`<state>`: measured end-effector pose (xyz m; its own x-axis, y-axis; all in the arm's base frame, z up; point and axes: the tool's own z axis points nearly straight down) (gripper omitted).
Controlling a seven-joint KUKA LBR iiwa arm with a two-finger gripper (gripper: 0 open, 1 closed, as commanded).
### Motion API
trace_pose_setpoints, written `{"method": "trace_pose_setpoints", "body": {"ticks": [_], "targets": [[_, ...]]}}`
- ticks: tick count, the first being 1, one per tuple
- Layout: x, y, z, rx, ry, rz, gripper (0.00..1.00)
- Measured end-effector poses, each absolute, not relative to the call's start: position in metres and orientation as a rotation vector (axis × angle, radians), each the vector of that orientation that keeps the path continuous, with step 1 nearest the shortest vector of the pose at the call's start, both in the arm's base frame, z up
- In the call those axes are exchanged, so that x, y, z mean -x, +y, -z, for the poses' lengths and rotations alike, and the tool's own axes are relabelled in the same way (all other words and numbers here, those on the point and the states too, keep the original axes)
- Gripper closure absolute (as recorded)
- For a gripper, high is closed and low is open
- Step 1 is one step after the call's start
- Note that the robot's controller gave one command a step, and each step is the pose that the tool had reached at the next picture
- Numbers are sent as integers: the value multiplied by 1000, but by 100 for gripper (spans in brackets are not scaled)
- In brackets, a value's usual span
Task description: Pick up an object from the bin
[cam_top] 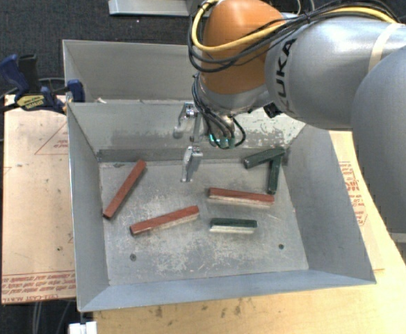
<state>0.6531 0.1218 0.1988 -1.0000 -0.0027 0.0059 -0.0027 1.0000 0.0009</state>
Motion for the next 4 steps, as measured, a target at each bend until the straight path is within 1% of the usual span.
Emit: {"method": "trace_pose_setpoints", "body": {"ticks": [1, 2, 3, 4], "targets": [[-655, 121, -204, -1, -3143, 2, 0], [-649, 164, -152, -202, -3140, 2, 0], [-635, 208, -161, -512, -3103, 4, 0], [-649, 213, -131, -917, -3010, 2, 0]]}}
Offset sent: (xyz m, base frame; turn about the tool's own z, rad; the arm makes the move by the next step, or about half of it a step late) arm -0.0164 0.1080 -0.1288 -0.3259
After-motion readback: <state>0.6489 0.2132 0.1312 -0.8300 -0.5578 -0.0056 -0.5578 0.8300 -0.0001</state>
